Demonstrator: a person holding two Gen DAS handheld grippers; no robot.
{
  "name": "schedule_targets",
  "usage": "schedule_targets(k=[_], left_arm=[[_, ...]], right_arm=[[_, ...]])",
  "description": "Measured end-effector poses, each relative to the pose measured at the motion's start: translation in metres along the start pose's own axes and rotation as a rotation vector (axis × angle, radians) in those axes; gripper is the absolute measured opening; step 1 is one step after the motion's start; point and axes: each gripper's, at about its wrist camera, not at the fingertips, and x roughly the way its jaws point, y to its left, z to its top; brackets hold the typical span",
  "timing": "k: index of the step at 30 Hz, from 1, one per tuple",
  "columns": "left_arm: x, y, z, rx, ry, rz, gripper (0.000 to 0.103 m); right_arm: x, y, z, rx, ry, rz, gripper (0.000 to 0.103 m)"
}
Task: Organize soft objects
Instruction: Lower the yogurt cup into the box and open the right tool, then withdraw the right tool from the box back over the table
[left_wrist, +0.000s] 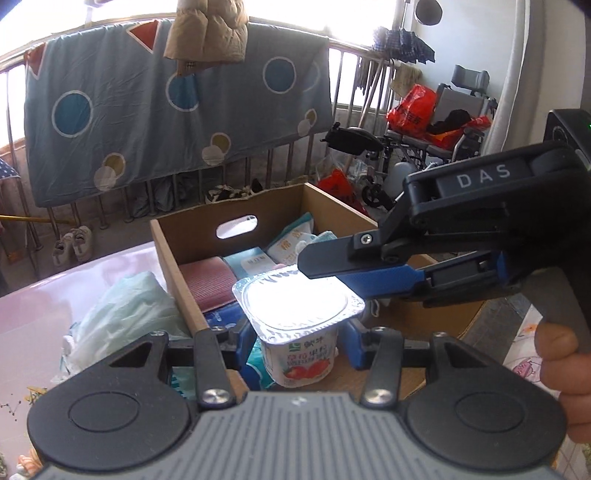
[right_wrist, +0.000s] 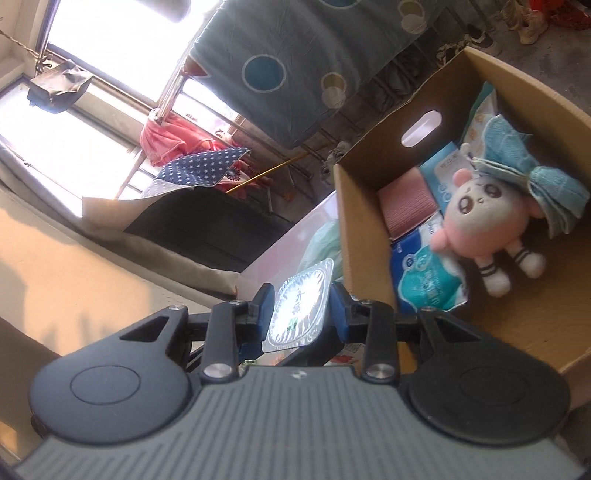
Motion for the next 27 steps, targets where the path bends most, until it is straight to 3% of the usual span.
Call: schedule_targets(k=[4,10,16,27], left_arm=[[0.030,-0.006,-0.004,0.023,0.077,-0.021,0.050],[0.056,0.000,-0.015,0.030,0.167,-0.029,0.050],[0.050,0.001,-0.018,0.055,0.155,-0.043,0.052],[0.002,0.026,-0.023,0.013,0.098,0.011,0.054]], right_arm=[[0.002,-0.040,0.003,0.066,0.020,-0.017,0.034],[0.025,-0.093,0.003,0.188,0.119,-0.024,0.034],[0.041,-0.106,0.002,0.172,0.193,-0.056,0.035],[0.055,-0.095,0.017,0.025,0.166,-0.260,0.040]])
